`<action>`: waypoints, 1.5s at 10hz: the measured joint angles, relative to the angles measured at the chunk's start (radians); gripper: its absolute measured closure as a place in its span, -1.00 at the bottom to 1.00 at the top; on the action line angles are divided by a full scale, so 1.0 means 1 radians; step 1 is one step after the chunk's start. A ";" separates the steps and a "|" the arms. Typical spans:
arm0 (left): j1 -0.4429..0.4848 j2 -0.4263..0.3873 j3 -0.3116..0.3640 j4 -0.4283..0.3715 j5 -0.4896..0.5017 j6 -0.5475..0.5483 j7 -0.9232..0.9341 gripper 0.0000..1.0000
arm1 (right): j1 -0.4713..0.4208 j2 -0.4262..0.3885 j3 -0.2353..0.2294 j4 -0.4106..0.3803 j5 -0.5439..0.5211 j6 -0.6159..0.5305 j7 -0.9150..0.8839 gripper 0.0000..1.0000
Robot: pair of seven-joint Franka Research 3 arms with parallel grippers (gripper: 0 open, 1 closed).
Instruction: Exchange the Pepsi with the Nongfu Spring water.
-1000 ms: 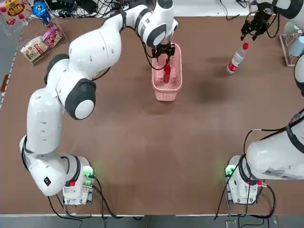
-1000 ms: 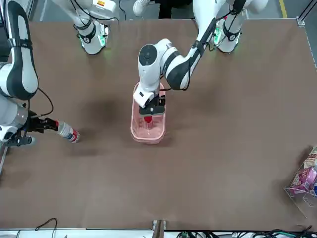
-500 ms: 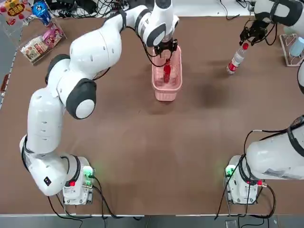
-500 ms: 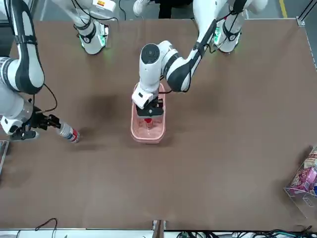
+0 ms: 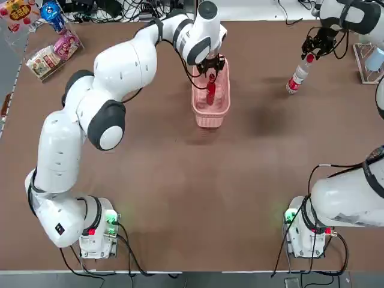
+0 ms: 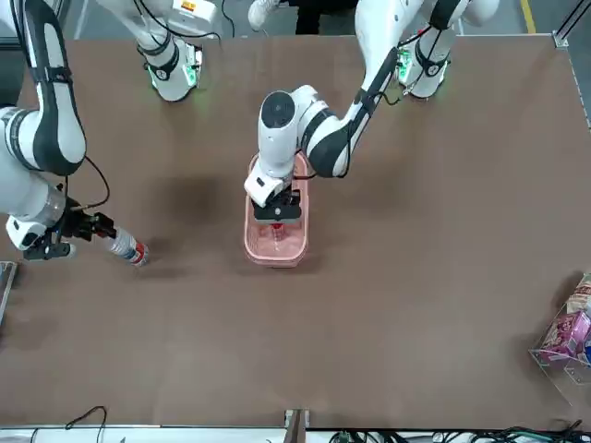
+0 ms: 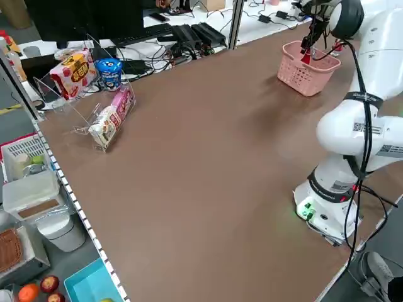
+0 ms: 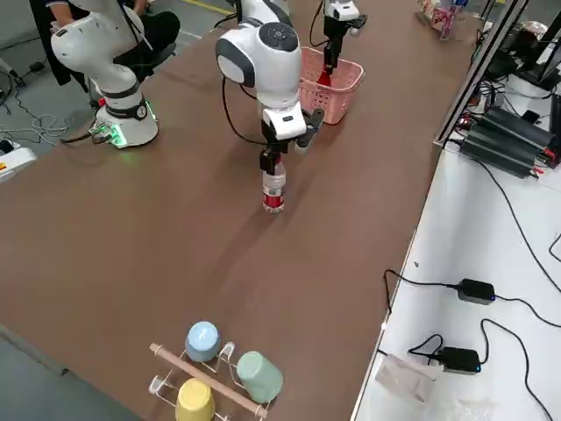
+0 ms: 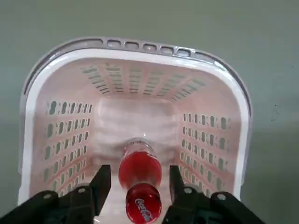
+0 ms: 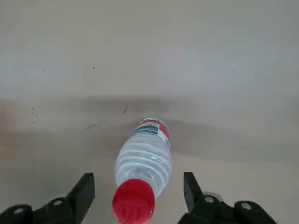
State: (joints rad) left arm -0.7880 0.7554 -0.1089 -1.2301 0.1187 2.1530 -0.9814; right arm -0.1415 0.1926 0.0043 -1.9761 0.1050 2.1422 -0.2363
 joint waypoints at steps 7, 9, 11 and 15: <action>-0.022 0.004 -0.002 0.000 -0.002 0.001 0.000 0.05 | 0.002 0.000 -0.003 -0.011 0.000 -0.005 0.003 -0.36; -0.021 0.005 -0.001 0.000 -0.002 0.000 0.000 0.13 | 0.000 0.000 -0.005 -0.011 0.000 -0.020 0.003 -0.32; -0.019 0.004 0.001 0.001 -0.002 -0.002 0.000 0.33 | -0.001 0.000 -0.009 -0.011 0.000 -0.028 0.003 -0.20; -0.012 -0.013 0.002 0.020 -0.016 -0.089 -0.001 0.35 | -0.001 -0.004 -0.009 -0.010 0.000 -0.030 0.003 0.26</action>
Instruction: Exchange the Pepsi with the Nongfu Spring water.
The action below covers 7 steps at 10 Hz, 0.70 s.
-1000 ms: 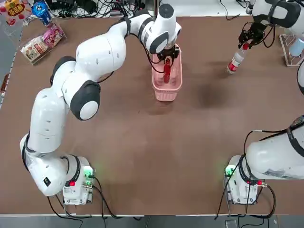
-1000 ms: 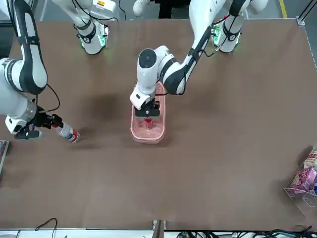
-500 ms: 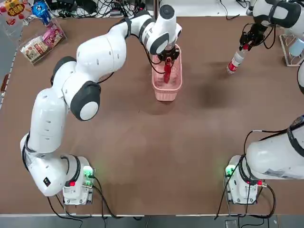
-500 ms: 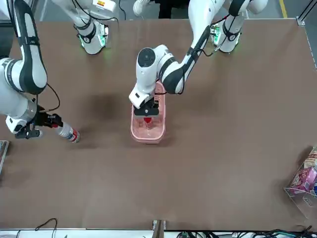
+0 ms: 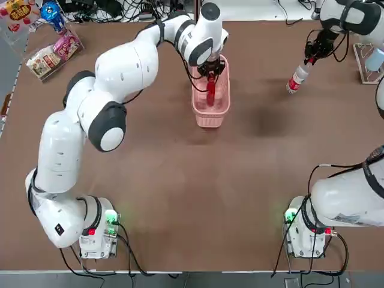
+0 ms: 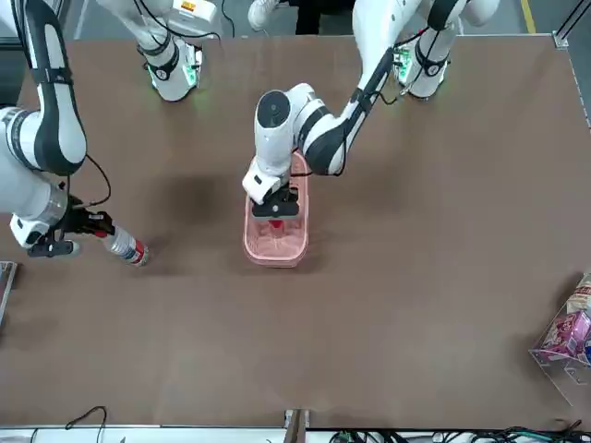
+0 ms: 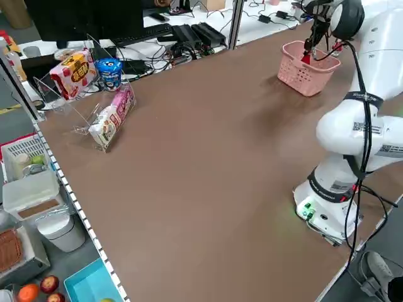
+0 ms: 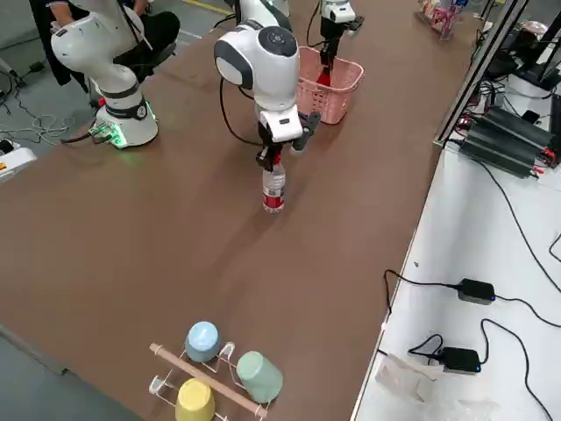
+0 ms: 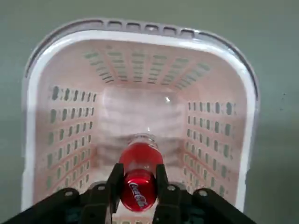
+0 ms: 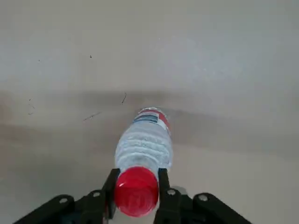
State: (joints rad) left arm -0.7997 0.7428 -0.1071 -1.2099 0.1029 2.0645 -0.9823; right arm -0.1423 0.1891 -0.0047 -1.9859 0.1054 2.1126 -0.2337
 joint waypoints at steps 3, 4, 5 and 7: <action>0.042 -0.115 0.002 0.009 -0.046 -0.146 0.000 0.35 | 0.000 0.000 0.000 0.000 0.000 0.000 0.000 0.26; 0.054 -0.156 0.003 0.011 -0.071 -0.180 0.000 0.35 | 0.001 0.000 0.000 0.001 0.000 -0.001 0.000 0.26; 0.075 -0.202 0.005 0.012 -0.088 -0.218 0.000 0.35 | 0.003 0.000 0.001 0.006 0.000 -0.011 0.000 0.26; 0.161 -0.295 0.010 0.013 -0.094 -0.284 0.012 0.35 | 0.024 0.000 0.006 0.041 0.000 -0.062 0.006 0.26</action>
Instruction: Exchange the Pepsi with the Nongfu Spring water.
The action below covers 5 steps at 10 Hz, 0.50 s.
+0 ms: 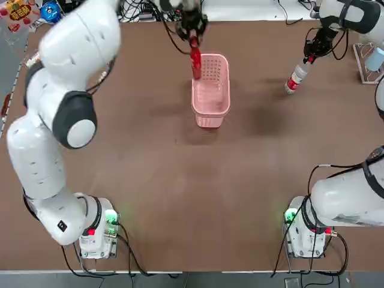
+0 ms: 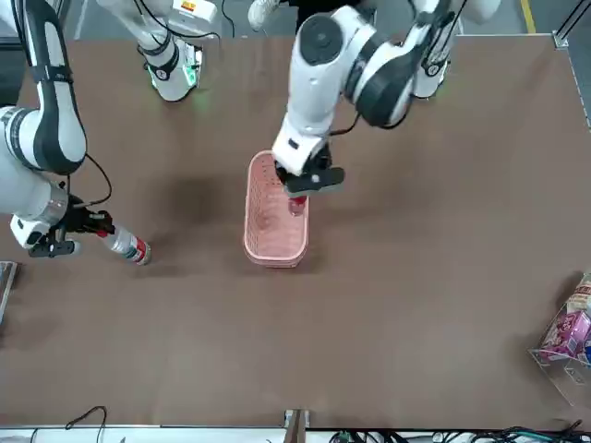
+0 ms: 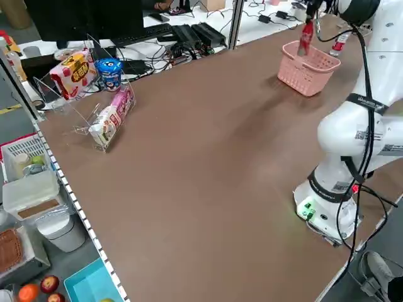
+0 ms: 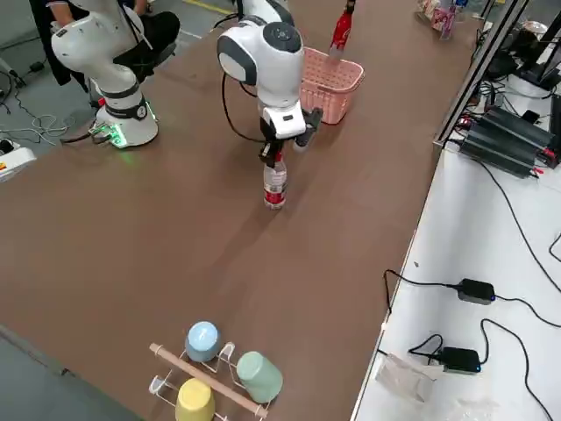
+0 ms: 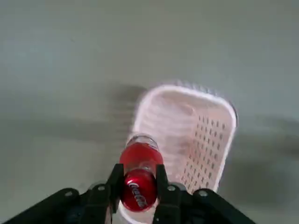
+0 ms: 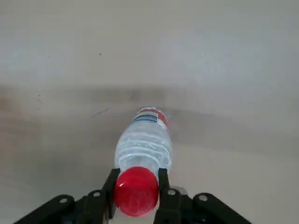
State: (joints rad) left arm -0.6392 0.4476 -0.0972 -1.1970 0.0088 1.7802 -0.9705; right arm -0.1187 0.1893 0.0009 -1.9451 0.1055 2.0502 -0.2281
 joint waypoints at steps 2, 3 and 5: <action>0.148 -0.055 0.004 -0.001 0.000 -0.103 0.139 0.35 | 0.038 0.000 0.002 0.055 0.000 -0.061 0.043 0.26; 0.230 -0.071 0.005 -0.005 -0.002 -0.158 0.242 0.35 | 0.071 -0.002 0.003 0.095 0.000 -0.112 0.087 0.26; 0.384 -0.086 0.004 -0.029 -0.006 -0.182 0.394 0.35 | 0.162 -0.007 0.009 0.218 0.014 -0.254 0.189 0.26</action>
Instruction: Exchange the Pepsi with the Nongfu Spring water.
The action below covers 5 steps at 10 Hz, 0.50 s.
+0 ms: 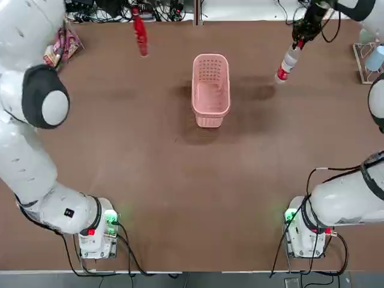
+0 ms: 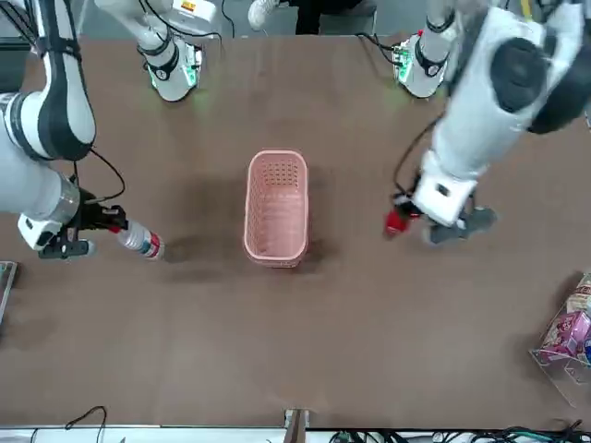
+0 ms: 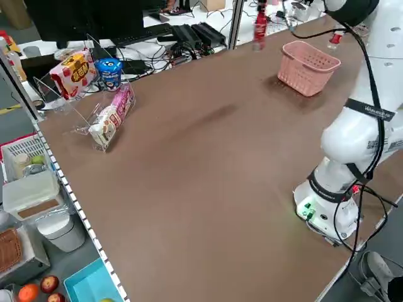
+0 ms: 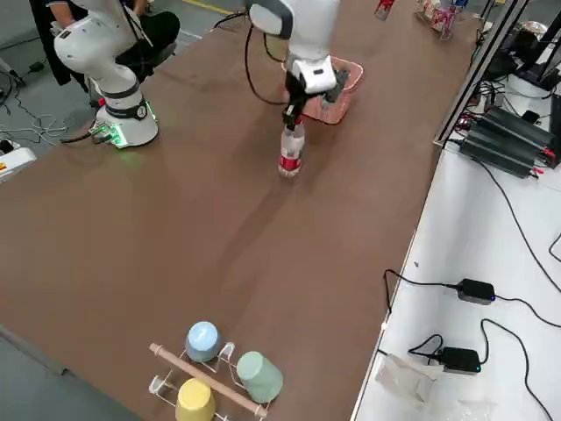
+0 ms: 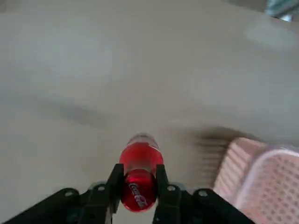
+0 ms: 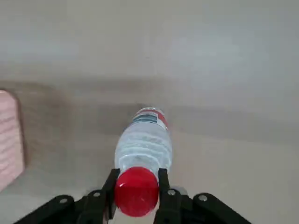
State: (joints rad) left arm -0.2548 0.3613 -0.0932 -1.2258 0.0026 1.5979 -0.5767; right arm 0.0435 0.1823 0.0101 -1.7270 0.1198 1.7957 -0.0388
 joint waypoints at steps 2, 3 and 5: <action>0.117 -0.001 -0.001 -0.051 -0.001 0.023 0.147 0.35 | 0.084 -0.012 0.015 0.137 0.059 -0.136 0.096 0.26; 0.169 -0.003 -0.001 -0.103 0.000 0.051 0.217 0.35 | 0.113 -0.019 0.043 0.188 0.065 -0.167 0.155 0.26; 0.236 -0.034 -0.002 -0.291 0.000 0.220 0.277 0.35 | 0.163 -0.021 0.110 0.254 0.067 -0.174 0.267 0.26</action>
State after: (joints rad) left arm -0.0183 0.3278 -0.0948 -1.5173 0.0027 1.8182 -0.2997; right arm 0.2060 0.1609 0.1202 -1.4727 0.1865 1.6220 0.2279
